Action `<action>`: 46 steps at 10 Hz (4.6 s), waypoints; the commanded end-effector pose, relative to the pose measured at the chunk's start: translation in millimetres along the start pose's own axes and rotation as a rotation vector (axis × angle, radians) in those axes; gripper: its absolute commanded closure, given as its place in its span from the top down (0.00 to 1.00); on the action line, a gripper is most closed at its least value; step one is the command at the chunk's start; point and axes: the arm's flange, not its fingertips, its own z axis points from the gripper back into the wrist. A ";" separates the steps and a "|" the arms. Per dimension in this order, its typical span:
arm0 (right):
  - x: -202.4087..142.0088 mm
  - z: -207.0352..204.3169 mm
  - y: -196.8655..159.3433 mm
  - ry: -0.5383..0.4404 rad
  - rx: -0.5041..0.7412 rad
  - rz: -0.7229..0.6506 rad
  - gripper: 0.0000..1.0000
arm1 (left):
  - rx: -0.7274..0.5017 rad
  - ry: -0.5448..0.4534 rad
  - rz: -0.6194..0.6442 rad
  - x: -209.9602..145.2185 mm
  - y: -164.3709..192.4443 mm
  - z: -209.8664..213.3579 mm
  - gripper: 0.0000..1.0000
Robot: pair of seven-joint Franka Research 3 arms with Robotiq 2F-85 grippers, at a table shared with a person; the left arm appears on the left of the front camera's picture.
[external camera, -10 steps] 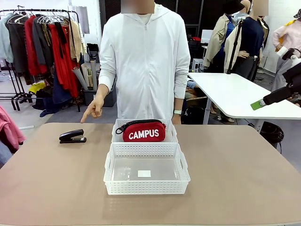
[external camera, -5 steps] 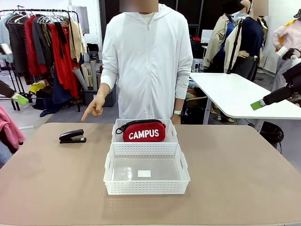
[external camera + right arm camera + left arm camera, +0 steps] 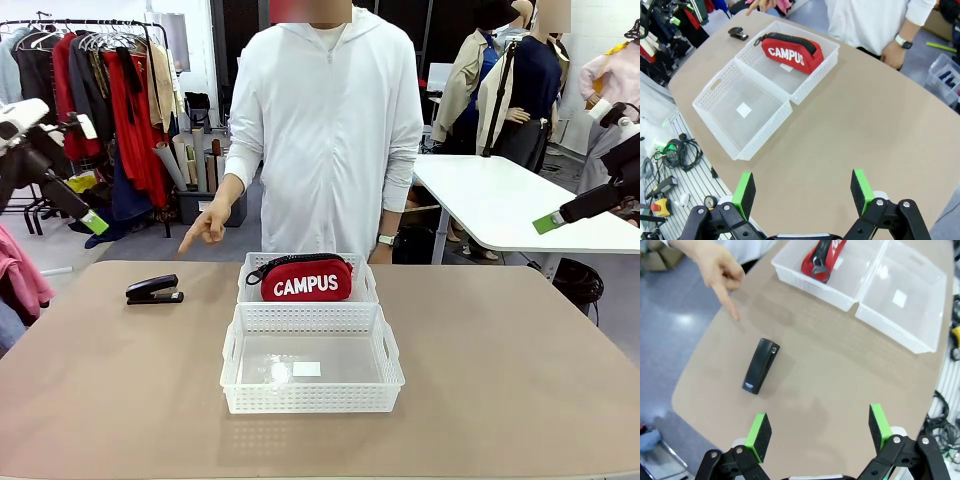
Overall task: Distribute items into two baskets.
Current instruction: Pick up the Stapler that the person points to.
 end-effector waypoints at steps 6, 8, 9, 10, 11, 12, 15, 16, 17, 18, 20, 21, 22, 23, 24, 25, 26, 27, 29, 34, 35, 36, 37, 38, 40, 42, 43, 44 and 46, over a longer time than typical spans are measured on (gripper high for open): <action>-0.1 0.7 -0.4 -0.002 0.000 -0.003 1.00 | -0.040 0.178 -0.285 27.4 28.8 -62.3 1.00; -0.1 0.7 -0.4 -0.002 0.000 -0.003 1.00 | -0.045 0.213 -0.375 33.8 25.0 -83.1 1.00; -0.1 0.7 -0.4 -0.002 0.000 -0.003 1.00 | -0.042 0.236 -0.416 38.3 25.1 -94.0 1.00; -0.1 0.7 -0.4 -0.002 0.000 -0.003 1.00 | -0.037 0.273 -0.446 42.0 26.7 -103.7 1.00; -0.1 0.7 -0.4 -0.002 0.000 -0.003 1.00 | -0.052 0.314 -0.472 45.9 29.5 -113.0 1.00; -0.1 0.7 -0.4 -0.002 0.000 -0.003 1.00 | -0.061 0.353 -0.493 49.9 34.0 -122.1 1.00; -0.1 0.7 -0.4 -0.002 0.000 -0.003 1.00 | -0.053 0.447 -0.542 54.4 54.1 -143.2 1.00; -0.1 0.7 -0.4 -0.002 0.000 -0.003 1.00 | -0.061 0.452 -0.546 56.3 60.4 -149.7 1.00; -0.1 0.7 -0.4 -0.002 0.000 -0.003 1.00 | -0.066 0.450 -0.556 58.6 65.7 -157.2 1.00; -0.1 0.7 -0.4 -0.002 0.000 -0.003 1.00 | -0.072 0.460 -0.560 60.7 73.4 -166.5 1.00; -0.1 0.7 -0.4 -0.002 0.000 -0.003 1.00 | -0.086 0.463 -0.550 59.0 85.8 -182.4 1.00; -0.1 0.7 -0.4 -0.002 0.000 -0.003 1.00 | -0.095 0.462 -0.539 57.0 88.5 -188.7 1.00; -0.1 0.7 -0.4 -0.002 0.000 -0.003 1.00 | -0.089 0.474 -0.548 53.2 89.5 -195.5 1.00; -0.1 0.7 -0.4 -0.002 0.000 -0.003 1.00 | -0.099 0.479 -0.545 50.3 90.5 -200.9 1.00; -0.1 0.7 -0.4 -0.002 0.000 -0.003 1.00 | -0.101 0.473 -0.546 47.7 90.3 -206.2 1.00; -0.1 0.7 -0.4 -0.002 0.000 -0.003 1.00 | -0.106 0.473 -0.547 43.6 90.5 -211.8 1.00; -0.1 0.7 -0.4 -0.002 0.000 -0.003 1.00 | -0.114 0.481 -0.544 38.0 90.9 -219.6 1.00; -0.1 0.7 -0.4 -0.002 0.000 -0.003 1.00 | -0.110 0.482 -0.551 34.4 90.6 -224.9 1.00; -0.1 0.7 -0.4 -0.002 0.000 -0.003 1.00 | -0.097 0.486 -0.557 29.5 92.6 -232.5 1.00; -0.1 0.7 -0.4 -0.002 0.000 -0.003 1.00 | -0.062 0.483 -0.561 22.7 100.2 -242.6 1.00; -0.1 0.7 -0.4 -0.002 0.000 -0.003 1.00 | -0.055 0.485 -0.564 20.9 101.4 -244.1 1.00; -0.1 0.7 -0.4 -0.002 0.000 -0.003 1.00 | -0.050 0.483 -0.565 20.2 102.1 -245.3 0.96; -0.1 0.7 -0.4 -0.002 0.000 -0.003 1.00 | -0.047 0.482 -0.571 20.9 101.8 -245.4 0.88; -0.1 0.7 -0.4 -0.002 0.000 -0.003 1.00 | -0.044 0.483 -0.572 20.4 102.1 -246.2 0.76; -0.1 0.7 -0.4 -0.002 0.000 -0.003 1.00 | -0.047 0.497 -0.573 19.0 101.4 -246.0 0.43; -0.1 0.7 -0.4 -0.002 0.000 -0.003 1.00 | -0.065 0.478 -0.579 22.8 105.3 -246.2 0.12; -0.1 0.7 -0.4 -0.002 0.000 -0.003 1.00 | -0.065 0.478 -0.579 22.8 105.3 -246.2 0.12; -0.1 0.7 -0.4 -0.002 0.000 -0.003 1.00 | -0.060 0.480 -0.576 24.6 105.4 -244.8 0.12; -0.1 0.7 -0.4 -0.002 0.000 -0.003 1.00 | -0.068 0.482 -0.566 23.3 104.8 -243.4 0.00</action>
